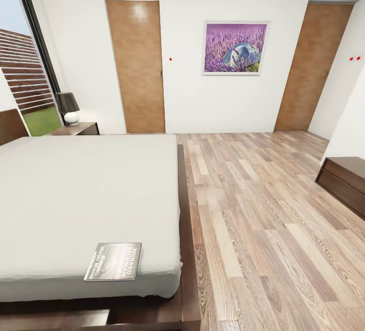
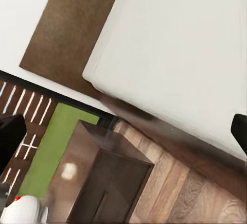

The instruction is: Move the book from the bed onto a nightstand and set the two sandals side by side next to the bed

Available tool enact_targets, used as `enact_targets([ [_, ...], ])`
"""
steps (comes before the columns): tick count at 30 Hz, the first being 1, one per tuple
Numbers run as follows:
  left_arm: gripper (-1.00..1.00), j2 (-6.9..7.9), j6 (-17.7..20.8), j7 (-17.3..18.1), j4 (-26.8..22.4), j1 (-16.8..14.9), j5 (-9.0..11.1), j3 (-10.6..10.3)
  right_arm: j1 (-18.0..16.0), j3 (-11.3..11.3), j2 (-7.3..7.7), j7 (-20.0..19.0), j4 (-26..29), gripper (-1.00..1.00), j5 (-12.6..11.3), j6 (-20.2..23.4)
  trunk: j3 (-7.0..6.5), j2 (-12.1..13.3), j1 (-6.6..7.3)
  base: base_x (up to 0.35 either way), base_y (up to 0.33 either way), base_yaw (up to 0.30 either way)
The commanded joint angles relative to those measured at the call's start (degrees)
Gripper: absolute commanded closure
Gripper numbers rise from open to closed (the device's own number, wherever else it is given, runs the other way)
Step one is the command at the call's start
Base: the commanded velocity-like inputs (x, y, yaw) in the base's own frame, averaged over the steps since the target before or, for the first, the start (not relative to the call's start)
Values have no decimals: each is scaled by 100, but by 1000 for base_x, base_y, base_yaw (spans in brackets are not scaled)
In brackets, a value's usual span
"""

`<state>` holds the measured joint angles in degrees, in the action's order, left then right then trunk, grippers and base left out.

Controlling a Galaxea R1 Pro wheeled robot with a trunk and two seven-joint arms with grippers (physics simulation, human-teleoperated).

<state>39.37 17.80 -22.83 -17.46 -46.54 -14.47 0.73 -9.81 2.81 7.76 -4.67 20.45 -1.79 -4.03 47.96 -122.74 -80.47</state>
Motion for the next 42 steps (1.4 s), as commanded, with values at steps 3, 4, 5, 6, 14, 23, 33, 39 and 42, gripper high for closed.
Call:
enact_targets([
  [3, -100, 55, -317, 157, 453, 0, -56, 14, -3, 33, 2, -43, -4, -100, -21, -19, 5, -2, 1, 0, 0, 0],
  [4, -100, 77, -553, 245, 758, 3, -56, 18, -3, 34, 4, -43, -5, -100, -25, -19, 5, -2, 1, 0, 0, 0],
  [5, -100, 84, -692, 301, 924, 28, -54, 19, -3, 36, 4, -43, -5, -100, -26, -19, 5, -2, 1, 0, 0, 0],
  [6, -100, 90, -804, 346, 1057, 48, -53, 20, -3, 38, 4, -43, -5, -100, -28, -19, 5, -2, 1, 0, 0, 0],
  [14, -100, 86, -1383, 846, 1530, 693, 456, 22, -3, 36, 0, -46, -8, -100, -31, -19, 5, -2, 1, 0, 0, 0],
  [23, -100, 67, -1838, 1508, 1611, 1471, 932, 24, -3, 36, 12, -48, -15, -100, -32, -19, 5, -2, 1, 0, 0, 0],
  [33, -100, 55, -1962, 2388, 1624, 1910, 1473, 18, -3, 37, 28, -51, -15, -100, -32, -19, 5, -2, 1, 0, 0, 0],
  [39, -100, 54, -1964, 2478, 1625, 1957, 1522, 11, -3, 38, 34, -51, -19, -100, -32, -19, 5, -2, 1, 0, 0, 0],
  [42, -100, 54, -1968, 2537, 1633, 1974, 1537, 8, -3, 37, 39, -51, -16, -100, -32, -19, 5, -2, 1, 0, 0, 0],
])
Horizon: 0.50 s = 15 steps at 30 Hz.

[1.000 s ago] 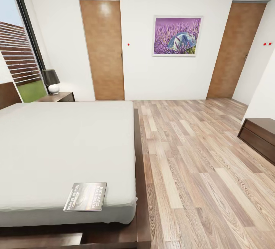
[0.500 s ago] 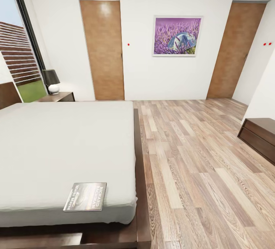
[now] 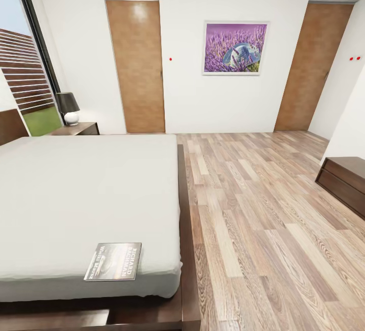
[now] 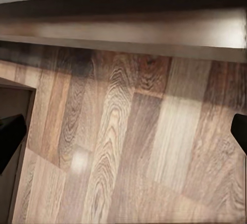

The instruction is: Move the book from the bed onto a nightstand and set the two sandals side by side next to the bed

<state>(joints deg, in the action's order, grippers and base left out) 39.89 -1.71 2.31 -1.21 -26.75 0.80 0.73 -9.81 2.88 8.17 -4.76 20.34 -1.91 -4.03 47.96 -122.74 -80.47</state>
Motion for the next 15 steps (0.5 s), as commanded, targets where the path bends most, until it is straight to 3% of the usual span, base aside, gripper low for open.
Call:
enact_targets([
  [1, -100, 2, -17, 38, 7, -3, 10, 7, -3, 30, -1, -45, -5, -100, -20, -19, 5, -2, 1, 0, 0, 0],
  [15, -100, -2, -20, 300, 25, 9, 16, -1, -3, 30, -6, -59, -5, -100, -16, -17, 5, -2, 1, 0, 0, 0],
])
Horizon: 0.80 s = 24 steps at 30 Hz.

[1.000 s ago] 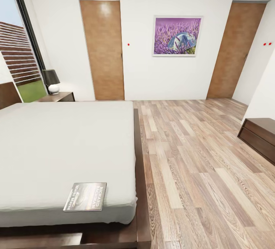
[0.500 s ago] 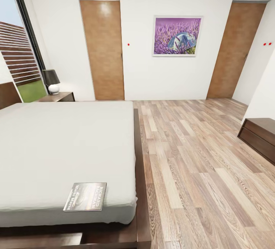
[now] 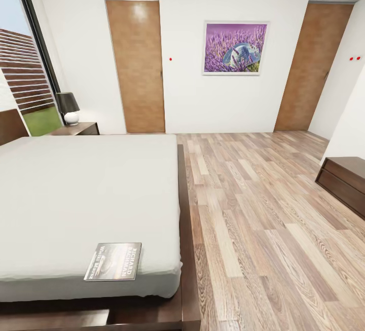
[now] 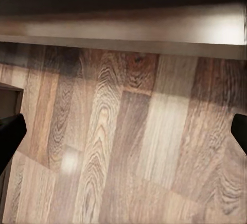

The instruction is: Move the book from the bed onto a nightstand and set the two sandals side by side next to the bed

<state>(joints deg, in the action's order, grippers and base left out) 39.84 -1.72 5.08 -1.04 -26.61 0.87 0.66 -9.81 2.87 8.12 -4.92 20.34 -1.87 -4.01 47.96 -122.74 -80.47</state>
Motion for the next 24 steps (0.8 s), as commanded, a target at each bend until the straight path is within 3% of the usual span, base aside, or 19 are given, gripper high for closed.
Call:
enact_targets([
  [1, -100, -1, -19, 66, 11, -4, 9, 6, -3, 30, -4, -43, -7, -100, -19, -17, 5, -2, 1, 0, 0, 0],
  [8, -100, -150, -21, 331, 10, 159, 45, 10, -3, 29, -24, -44, -11, -100, -8, -13, 5, -2, 1, 0, 0, 0],
  [19, -100, -391, -24, 400, 11, 361, 48, 21, -3, 29, -29, -44, -17, -100, -3, -12, 5, -2, 1, 0, 0, 0],
  [24, -100, -643, -17, 504, 16, 482, 45, 26, -3, 29, -32, -44, -20, -100, 1, -12, 5, -2, 1, 0, 0, 0],
])
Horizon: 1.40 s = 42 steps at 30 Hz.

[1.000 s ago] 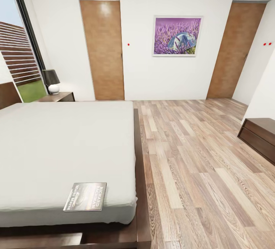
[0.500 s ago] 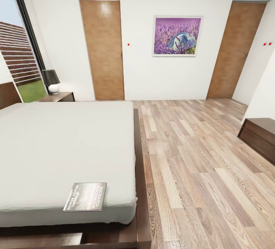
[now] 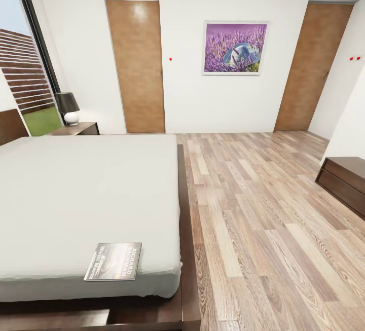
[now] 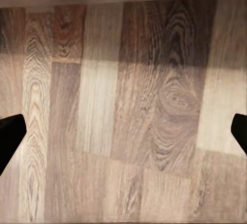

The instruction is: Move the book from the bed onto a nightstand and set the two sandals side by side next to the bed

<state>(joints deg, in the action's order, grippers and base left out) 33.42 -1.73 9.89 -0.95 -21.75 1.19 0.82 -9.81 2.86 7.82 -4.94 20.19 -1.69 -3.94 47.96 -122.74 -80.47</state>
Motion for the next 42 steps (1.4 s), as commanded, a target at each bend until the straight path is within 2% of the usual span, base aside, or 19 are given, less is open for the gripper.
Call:
enact_targets([
  [1, -100, -44, -15, 35, 9, 17, 13, 10, -3, 30, 1, -42, -5, -100, -17, -19, 5, -2, 1, 0, 0, 0],
  [7, -100, -235, -12, 70, 11, 187, 13, 13, -3, 30, 7, -42, -16, -100, -16, -19, 5, -2, 1, 0, 0, 0],
  [20, -100, -405, -11, 82, 16, 465, 13, 14, -3, 22, 0, -42, -35, -100, -16, -19, 5, -2, 1, 0, 0, 0],
  [33, -100, -644, -19, 79, 16, 528, 13, 14, -3, 22, 0, -42, -65, -100, -13, -19, 5, -2, 1, 0, 0, 0],
  [42, -100, -721, -20, 67, 19, 533, 13, 14, -3, 17, -5, -42, -62, -100, -9, -19, 5, -2, 1, -9, 0, 0],
])
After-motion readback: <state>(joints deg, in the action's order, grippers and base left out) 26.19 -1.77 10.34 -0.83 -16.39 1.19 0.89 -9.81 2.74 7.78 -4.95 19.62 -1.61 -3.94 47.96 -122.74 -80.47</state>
